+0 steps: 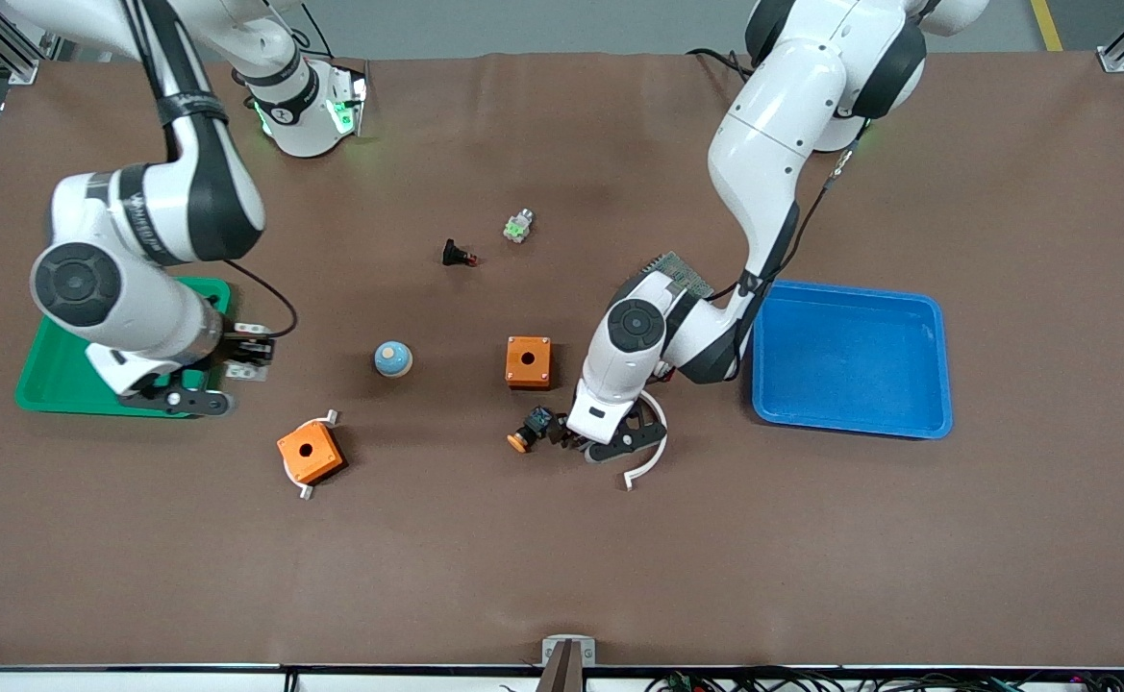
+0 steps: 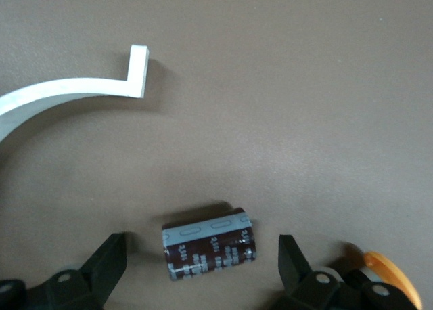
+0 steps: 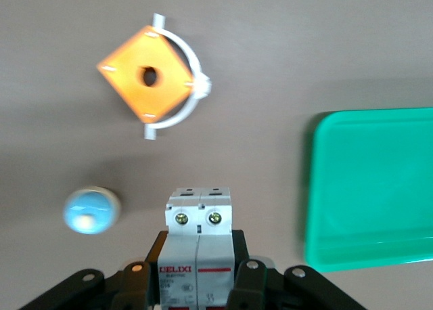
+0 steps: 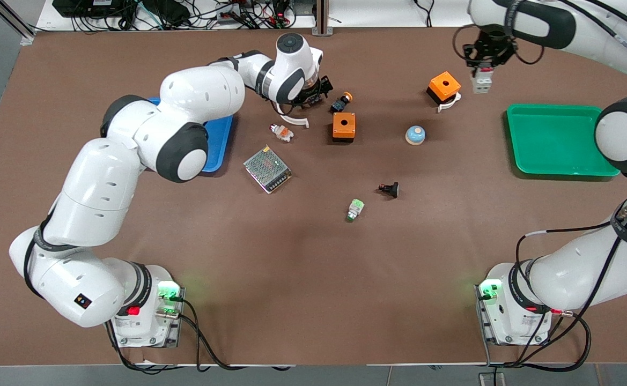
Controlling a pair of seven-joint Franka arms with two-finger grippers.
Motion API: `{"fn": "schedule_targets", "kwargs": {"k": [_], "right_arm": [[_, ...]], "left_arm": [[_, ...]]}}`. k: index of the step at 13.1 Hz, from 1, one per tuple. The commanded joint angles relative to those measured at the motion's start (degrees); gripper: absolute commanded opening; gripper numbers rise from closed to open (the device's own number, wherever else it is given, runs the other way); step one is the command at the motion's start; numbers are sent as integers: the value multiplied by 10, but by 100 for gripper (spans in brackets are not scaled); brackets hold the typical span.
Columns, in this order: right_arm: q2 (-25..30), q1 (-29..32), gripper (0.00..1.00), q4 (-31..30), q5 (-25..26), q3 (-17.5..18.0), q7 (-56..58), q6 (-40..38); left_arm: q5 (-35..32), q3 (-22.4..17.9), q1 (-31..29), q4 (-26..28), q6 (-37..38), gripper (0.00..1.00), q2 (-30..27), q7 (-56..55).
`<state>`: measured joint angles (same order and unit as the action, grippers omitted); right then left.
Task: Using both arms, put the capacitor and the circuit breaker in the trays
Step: 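Carry the breaker to the green tray while the left gripper lifts the capacitor, then lower the breaker into the green tray while the left gripper carries the capacitor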
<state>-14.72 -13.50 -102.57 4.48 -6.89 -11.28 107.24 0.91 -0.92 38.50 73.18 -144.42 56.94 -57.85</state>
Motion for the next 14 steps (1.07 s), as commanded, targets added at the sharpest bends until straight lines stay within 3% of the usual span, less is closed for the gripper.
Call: {"fn": "schedule_targets", "kwargs": {"k": [1, 3, 5, 8, 10, 14], "right_arm": [[41, 73, 0, -46, 14, 12, 107, 9], [53, 122, 0, -75, 14, 13, 184, 29], [63, 173, 0, -130, 13, 13, 264, 96], [59, 248, 1, -188, 11, 14, 378, 189], [57, 261, 2, -211, 3, 13, 384, 206], [20, 269, 2, -237, 1, 12, 384, 263]], "left_arm": [[-7, -28, 22, -20, -2, 88, 12, -1], [-7, -28, 21, -20, -2, 64, 9, -2], [-7, -29, 21, -20, -2, 30, 8, -1], [-6, -43, 21, -19, 1, 4, 1, -2], [-1, -42, 9, -14, 14, 0, -31, -1], [-1, -39, -59, -8, 140, 0, -85, 60]]}}
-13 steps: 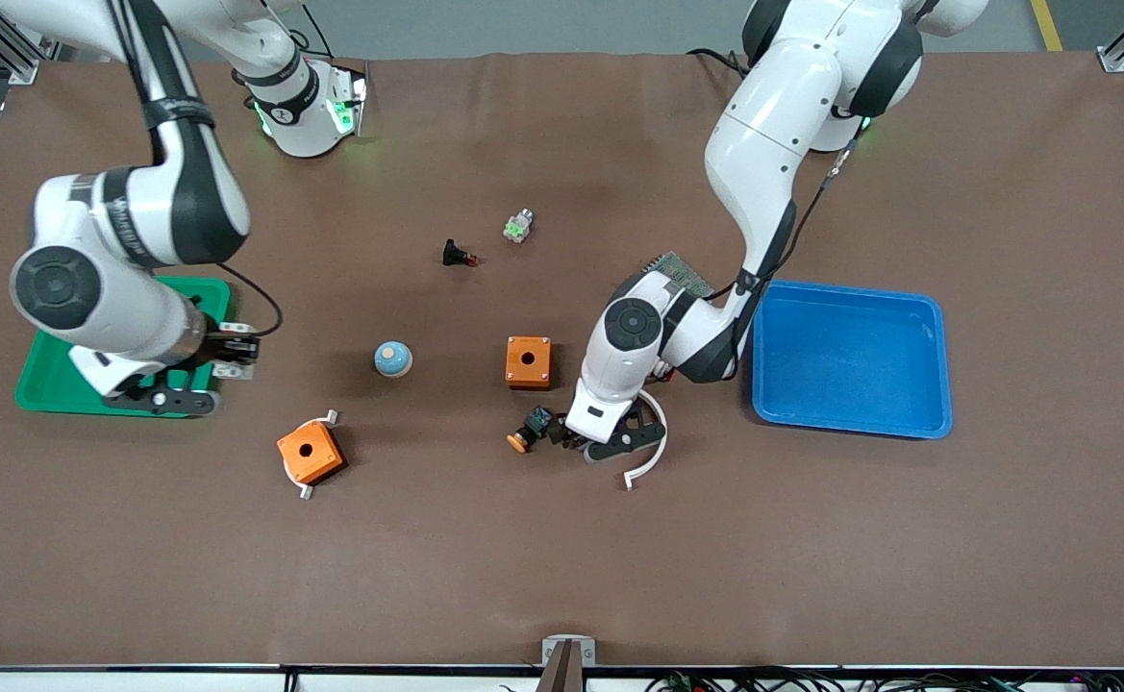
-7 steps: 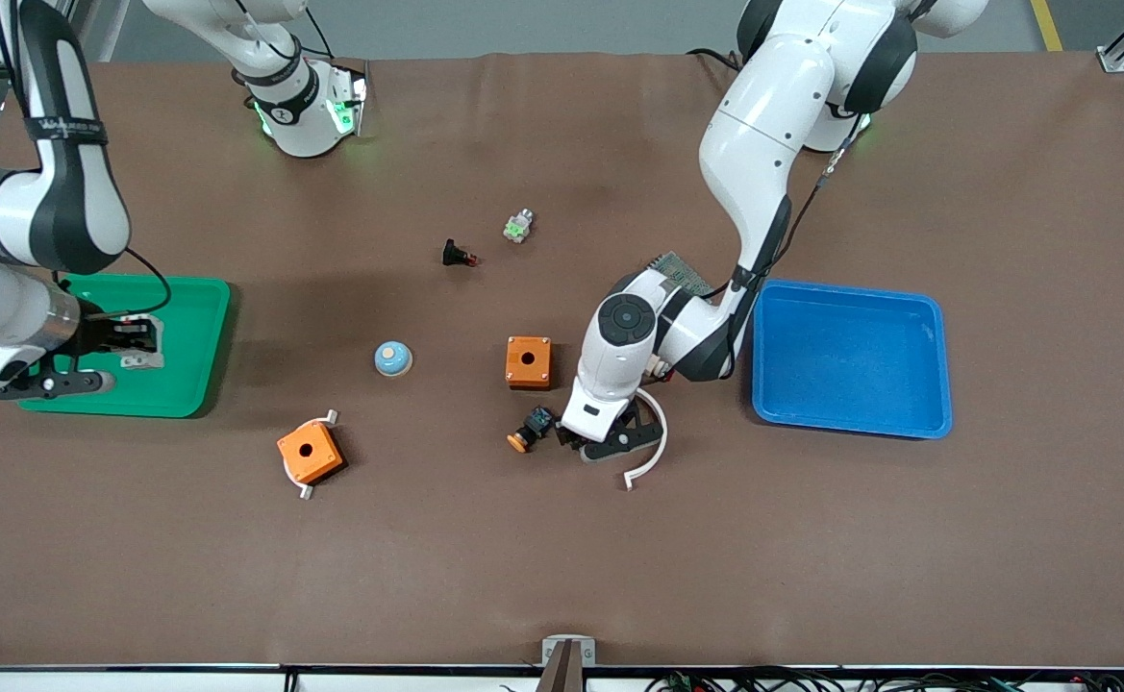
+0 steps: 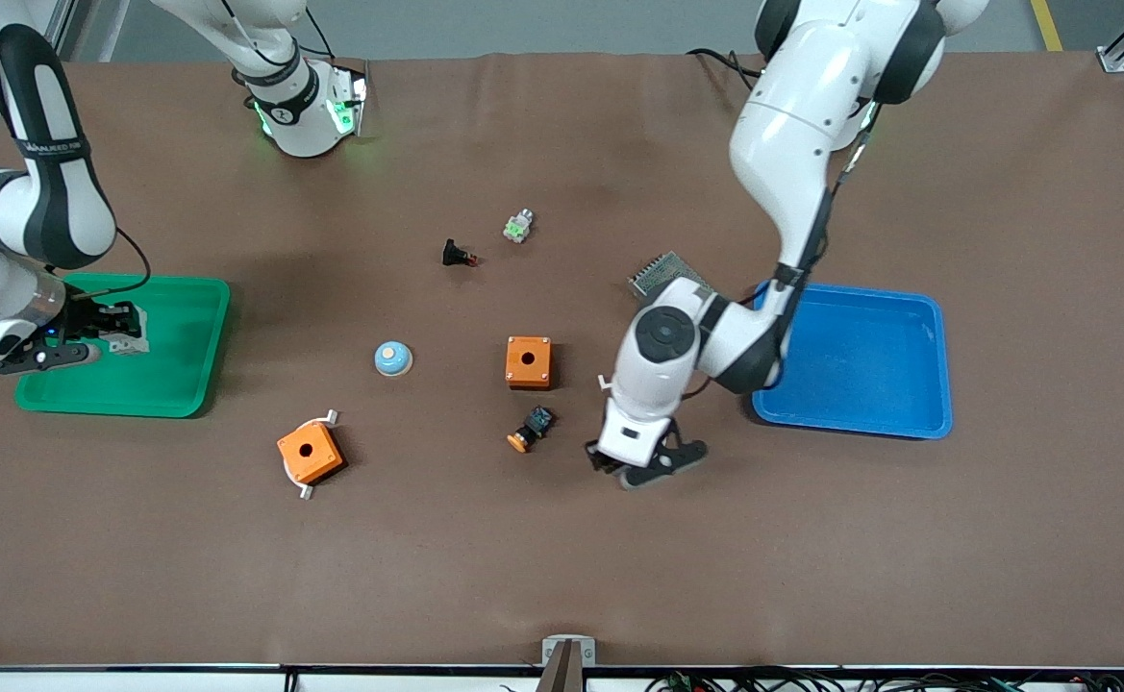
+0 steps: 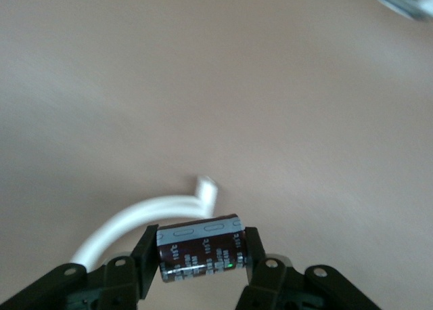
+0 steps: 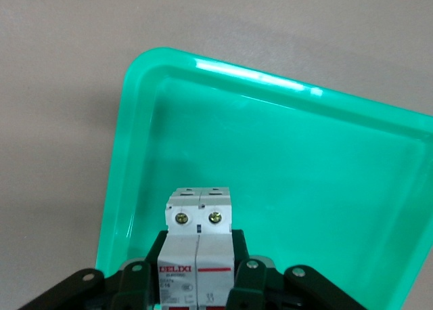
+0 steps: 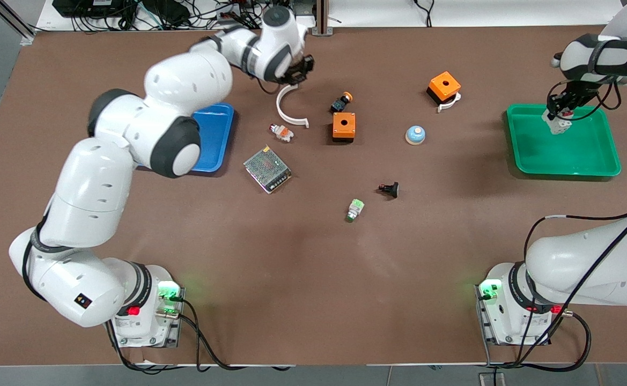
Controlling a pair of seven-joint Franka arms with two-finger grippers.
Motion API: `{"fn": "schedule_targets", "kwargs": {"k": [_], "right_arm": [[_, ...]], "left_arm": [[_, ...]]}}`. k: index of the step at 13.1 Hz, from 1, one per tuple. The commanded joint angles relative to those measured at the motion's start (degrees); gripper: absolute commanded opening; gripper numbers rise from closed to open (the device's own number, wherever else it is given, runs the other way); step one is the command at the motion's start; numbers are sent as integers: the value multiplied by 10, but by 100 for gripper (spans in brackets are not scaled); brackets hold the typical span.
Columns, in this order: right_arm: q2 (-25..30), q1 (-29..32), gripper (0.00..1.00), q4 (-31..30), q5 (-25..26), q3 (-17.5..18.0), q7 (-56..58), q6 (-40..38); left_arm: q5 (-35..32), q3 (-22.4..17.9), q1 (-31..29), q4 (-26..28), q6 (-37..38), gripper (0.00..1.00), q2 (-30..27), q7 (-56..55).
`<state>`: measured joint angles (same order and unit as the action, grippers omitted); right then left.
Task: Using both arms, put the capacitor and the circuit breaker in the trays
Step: 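Lower the breaker into the green tray while the left gripper carries the capacitor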
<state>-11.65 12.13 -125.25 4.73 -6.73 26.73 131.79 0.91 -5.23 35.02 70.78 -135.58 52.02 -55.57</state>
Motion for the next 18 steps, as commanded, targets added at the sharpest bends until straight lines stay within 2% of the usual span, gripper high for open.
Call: {"fn": "schedule_targets", "kwargs": {"k": [1, 6, 7, 9, 10, 11, 12, 14, 16, 18], "right_arm": [[-26, 12, 2, -11, -2, 10, 4, 27], [-64, 14, 7, -5, -2, 10, 3, 76], [-70, 16, 12, -5, -2, 10, 3, 84], [-75, 14, 32, -3, -2, 10, 3, 90], [-74, 13, 36, -2, -2, 10, 3, 90], [-75, 14, 70, -2, -2, 10, 3, 90], [-74, 15, 100, -2, -2, 11, 3, 89], [-71, 11, 100, 0, -2, 11, 3, 80], [-52, 11, 100, 9, -2, 14, 7, 55], [-22, 3, 100, 40, -3, 22, 6, -1]], "left_arm": [[-1, 6, -39, 22, 90, 0, -48, 71], [9, 39, -146, 81, 261, 1, -91, 301], [9, 43, -171, 87, 297, 1, -94, 349], [12, 58, -219, 99, 348, 1, -97, 424], [12, 66, -244, 127, 361, 1, -113, 460], [12, 69, -269, 168, 360, 1, -140, 506], [13, 73, -295, 202, 358, 1, -162, 554], [12, 87, -335, 247, 345, 1, -182, 595], [12, 90, -335, 280, 297, 4, -184, 594], [11, 90, -335, 303, 269, 8, -180, 594]]}}
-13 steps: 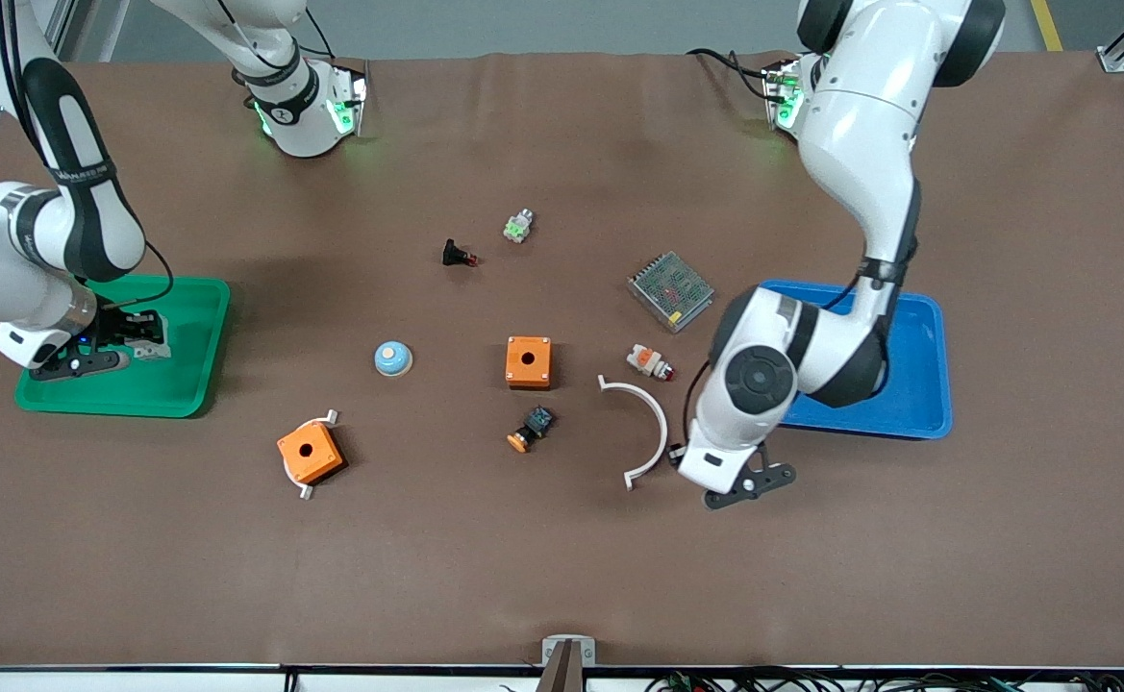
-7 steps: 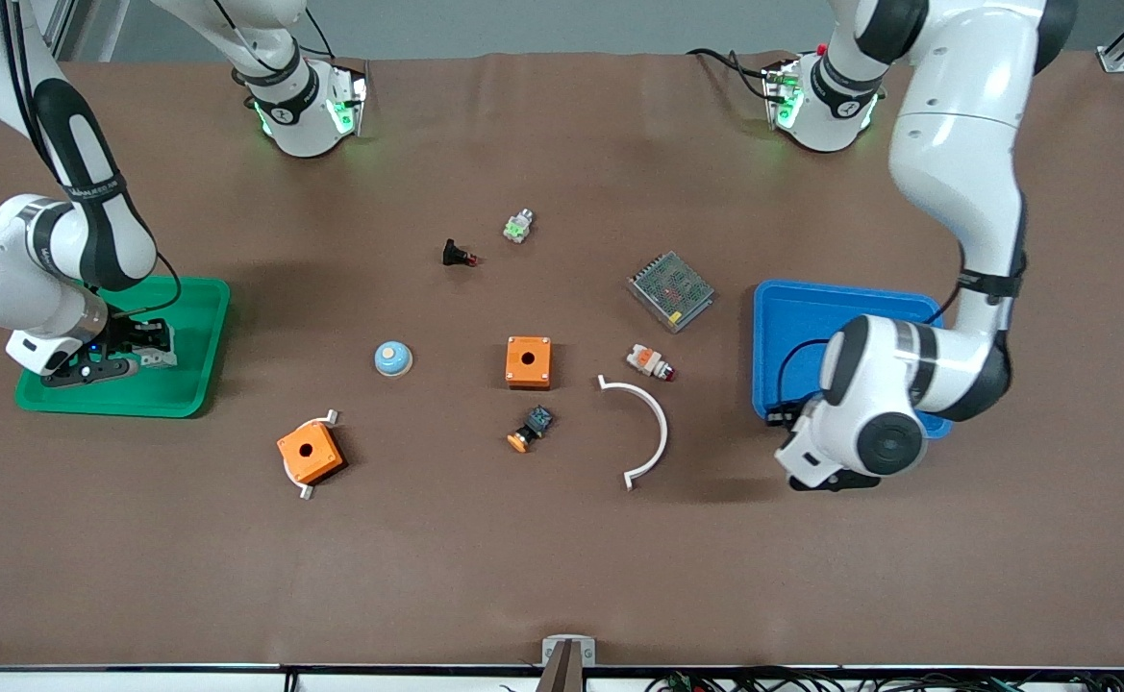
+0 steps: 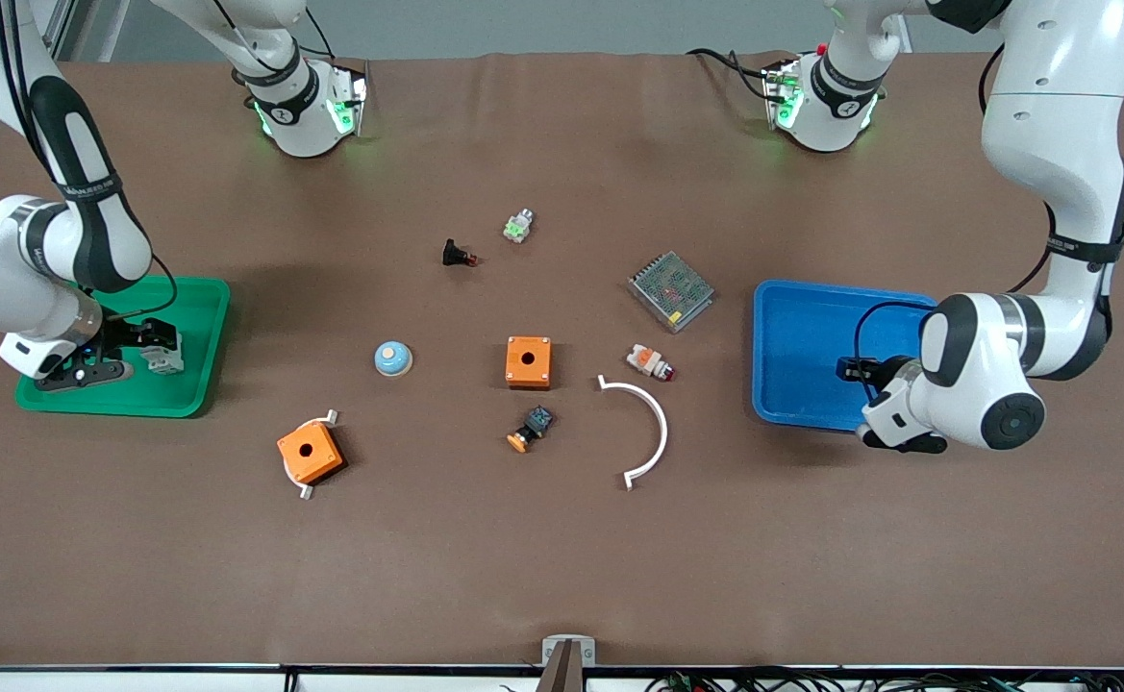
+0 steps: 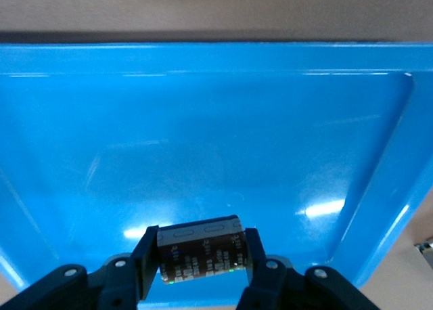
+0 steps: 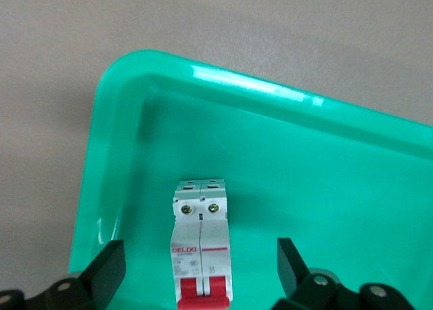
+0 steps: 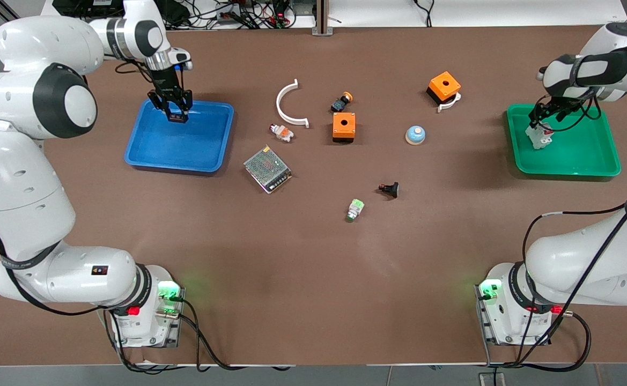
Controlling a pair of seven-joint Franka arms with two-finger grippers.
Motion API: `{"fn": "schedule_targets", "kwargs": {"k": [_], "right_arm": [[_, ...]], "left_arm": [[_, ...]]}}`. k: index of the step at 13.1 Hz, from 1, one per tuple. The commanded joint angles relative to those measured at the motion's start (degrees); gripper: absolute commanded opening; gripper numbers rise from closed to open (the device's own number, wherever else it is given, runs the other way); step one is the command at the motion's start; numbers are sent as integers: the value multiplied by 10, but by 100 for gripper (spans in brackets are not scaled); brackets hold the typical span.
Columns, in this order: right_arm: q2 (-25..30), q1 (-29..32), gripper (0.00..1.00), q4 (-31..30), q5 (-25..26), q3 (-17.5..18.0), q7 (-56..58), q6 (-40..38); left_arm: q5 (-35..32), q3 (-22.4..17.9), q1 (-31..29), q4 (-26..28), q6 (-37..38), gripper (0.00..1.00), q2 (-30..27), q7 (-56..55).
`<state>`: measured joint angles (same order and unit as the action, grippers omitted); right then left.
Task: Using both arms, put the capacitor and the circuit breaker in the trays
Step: 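Lower the breaker into the green tray while the left gripper carries the capacitor, then open the right gripper while the left gripper releases the capacitor in the blue tray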
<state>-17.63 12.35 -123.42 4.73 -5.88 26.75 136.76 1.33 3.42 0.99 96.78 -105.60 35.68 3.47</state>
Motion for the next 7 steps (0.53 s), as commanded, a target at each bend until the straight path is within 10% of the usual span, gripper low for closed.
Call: {"fn": "schedule_targets", "kwargs": {"k": [1, 7], "right_arm": [[51, -10, 100, 49, -4, 20, 2, -87], [54, -86, 100, 291, -46, 26, -113, -377]], "left_arm": [[6, 3, 6, 45, -40, 11, -12, 4], [3, 4, 24, 32, -61, 76, 1, 3]]}}
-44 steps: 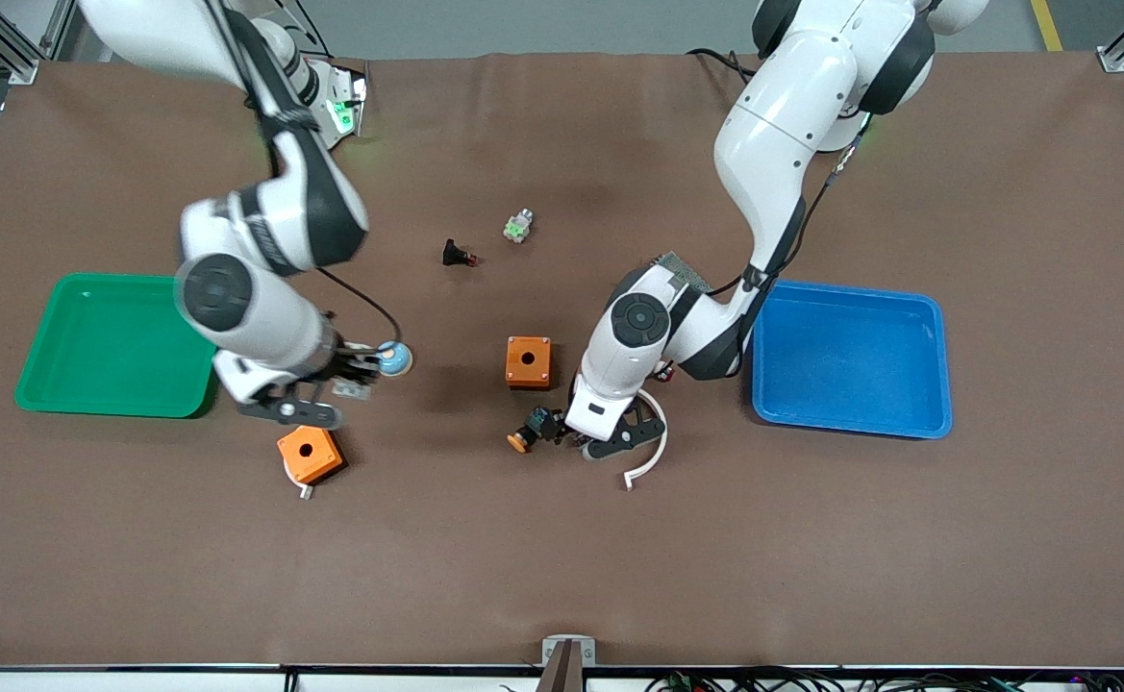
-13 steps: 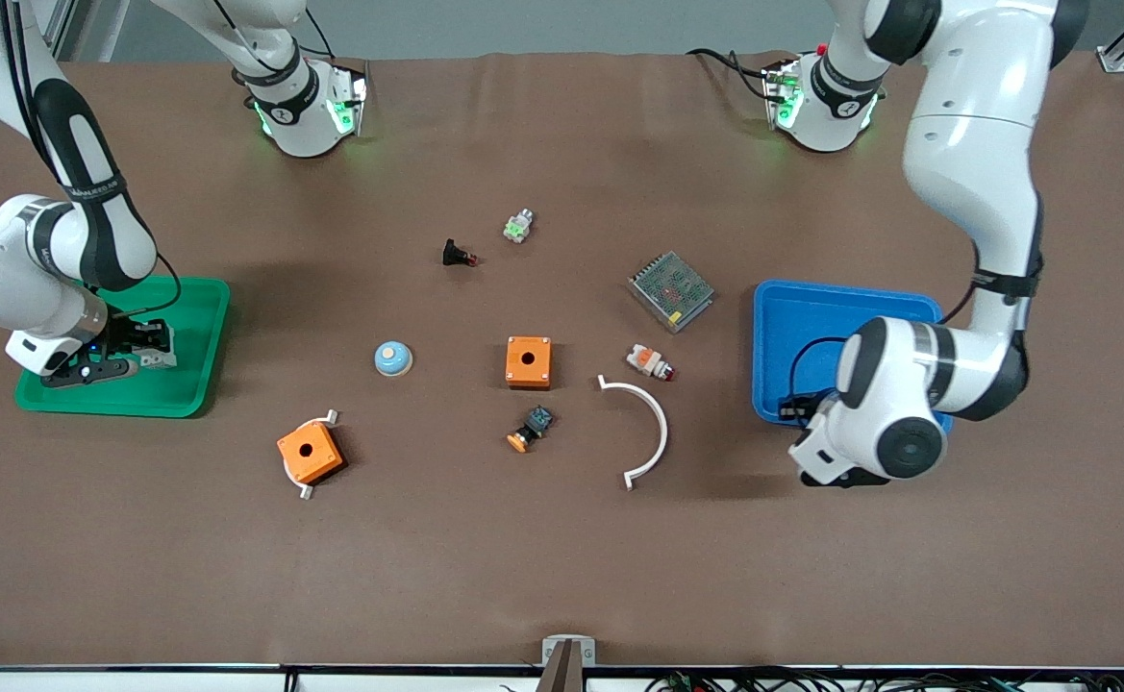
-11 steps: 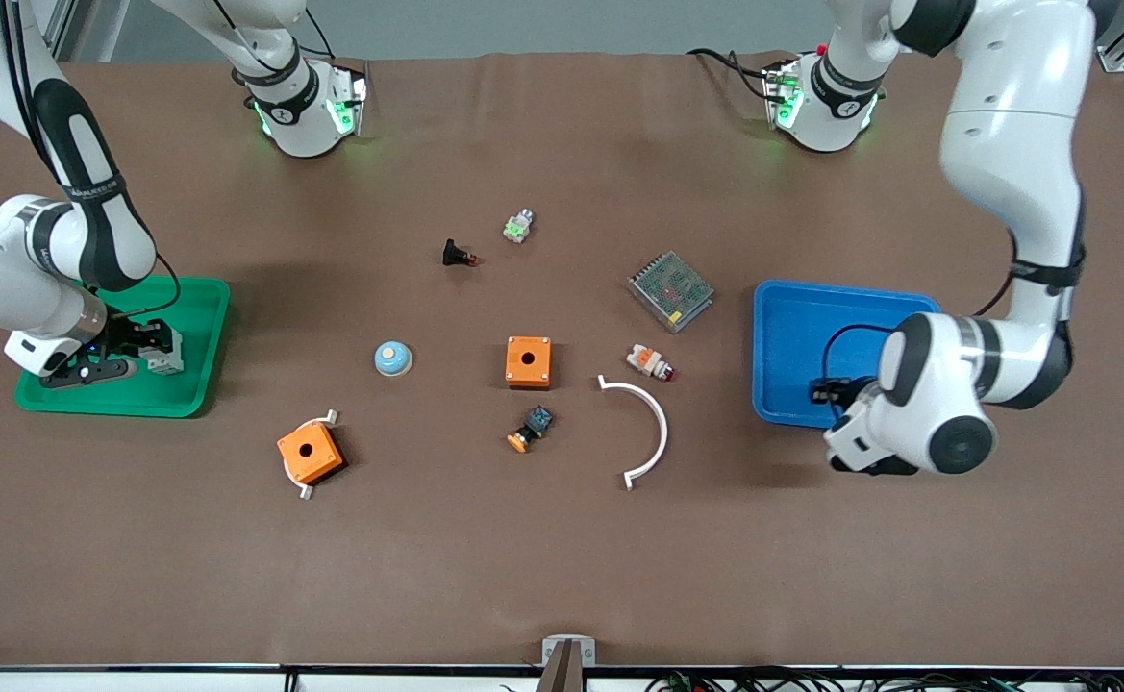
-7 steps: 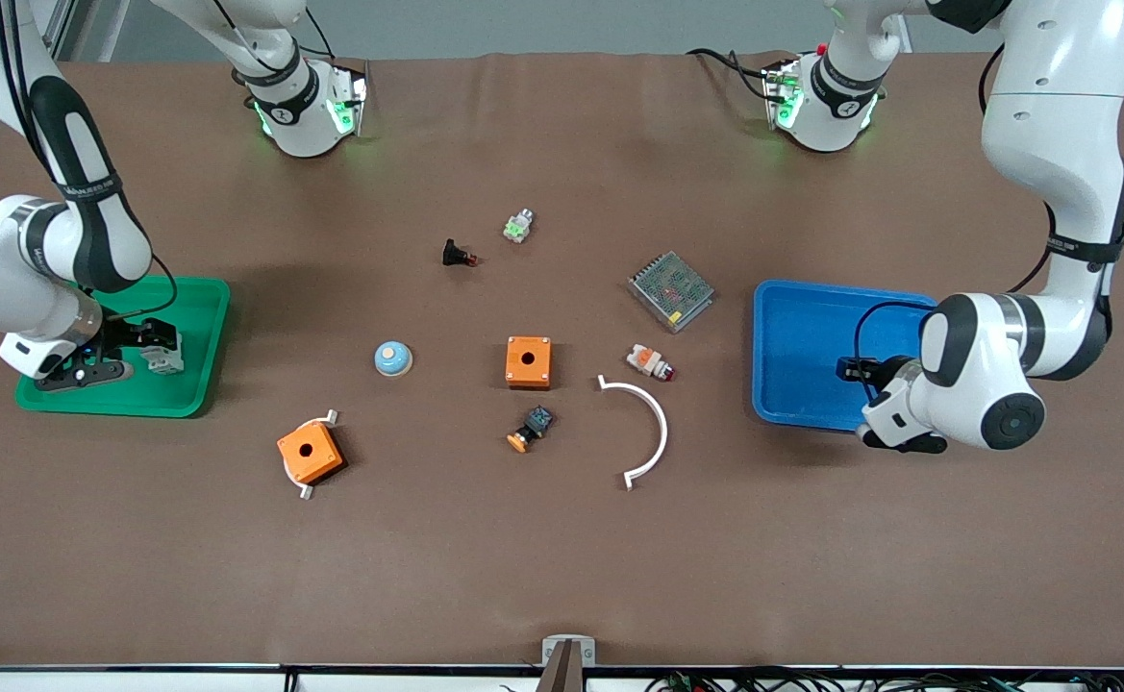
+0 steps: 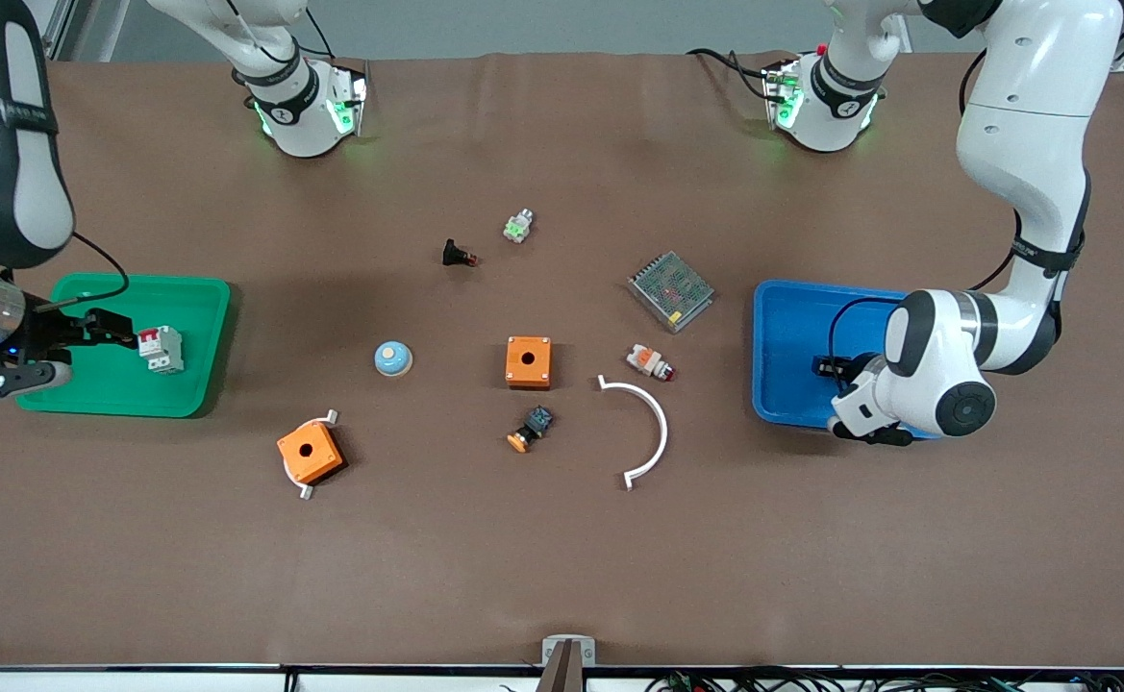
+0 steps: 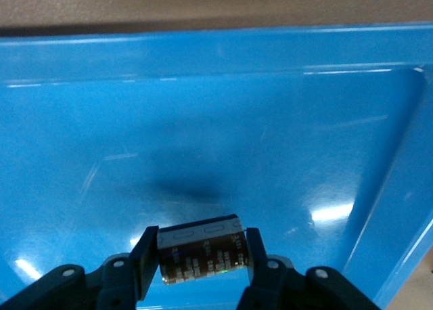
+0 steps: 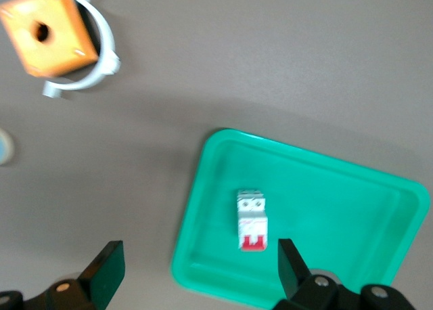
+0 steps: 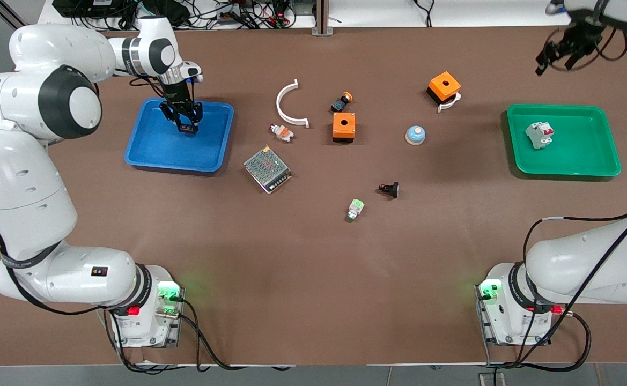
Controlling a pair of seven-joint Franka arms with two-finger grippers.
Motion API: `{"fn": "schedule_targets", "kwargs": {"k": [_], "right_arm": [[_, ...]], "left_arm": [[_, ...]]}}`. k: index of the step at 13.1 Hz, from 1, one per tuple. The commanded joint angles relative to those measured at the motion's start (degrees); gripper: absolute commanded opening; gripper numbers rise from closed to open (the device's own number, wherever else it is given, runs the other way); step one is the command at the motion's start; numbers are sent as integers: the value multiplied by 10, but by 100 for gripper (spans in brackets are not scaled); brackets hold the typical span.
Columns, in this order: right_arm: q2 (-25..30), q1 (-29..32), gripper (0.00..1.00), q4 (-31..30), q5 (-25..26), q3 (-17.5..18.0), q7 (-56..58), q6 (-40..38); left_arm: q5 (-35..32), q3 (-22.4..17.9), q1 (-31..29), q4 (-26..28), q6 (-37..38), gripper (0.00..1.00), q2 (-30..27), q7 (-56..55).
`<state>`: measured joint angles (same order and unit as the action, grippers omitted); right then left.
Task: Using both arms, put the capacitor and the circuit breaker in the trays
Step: 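Open the right gripper while the left gripper releases the capacitor in the blue tray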
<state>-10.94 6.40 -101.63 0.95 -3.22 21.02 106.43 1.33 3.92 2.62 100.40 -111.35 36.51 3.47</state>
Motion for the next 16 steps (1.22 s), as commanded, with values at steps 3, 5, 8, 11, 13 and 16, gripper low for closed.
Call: {"fn": "schedule_targets", "kwargs": {"k": [3, 5, 8, 11, 13, 16], "right_arm": [[-8, -77, 100, 148, -22, 1, -163, -166], [31, -98, 100, 154, -26, 0, -184, -180], [77, -108, 100, 145, -44, -1, -229, -187], [146, -90, 100, 92, -44, -7, -229, -176], [161, -85, 100, 74, -43, -7, -229, -174], [175, -82, 100, 42, -40, -7, -228, -147]], "left_arm": [[2, 10, 7, -30, -4, 100, -27, -20], [1, 10, 6, -35, -4, 100, -70, -72], [-9, 9, 4, -42, -3, 100, -130, -125], [-43, 16, 3, -57, 18, 100, -192, -138], [-43, 18, -2, -83, 70, 100, -219, -163], [-43, 18, -3, -82, 98, 100, -278, -158]]}}
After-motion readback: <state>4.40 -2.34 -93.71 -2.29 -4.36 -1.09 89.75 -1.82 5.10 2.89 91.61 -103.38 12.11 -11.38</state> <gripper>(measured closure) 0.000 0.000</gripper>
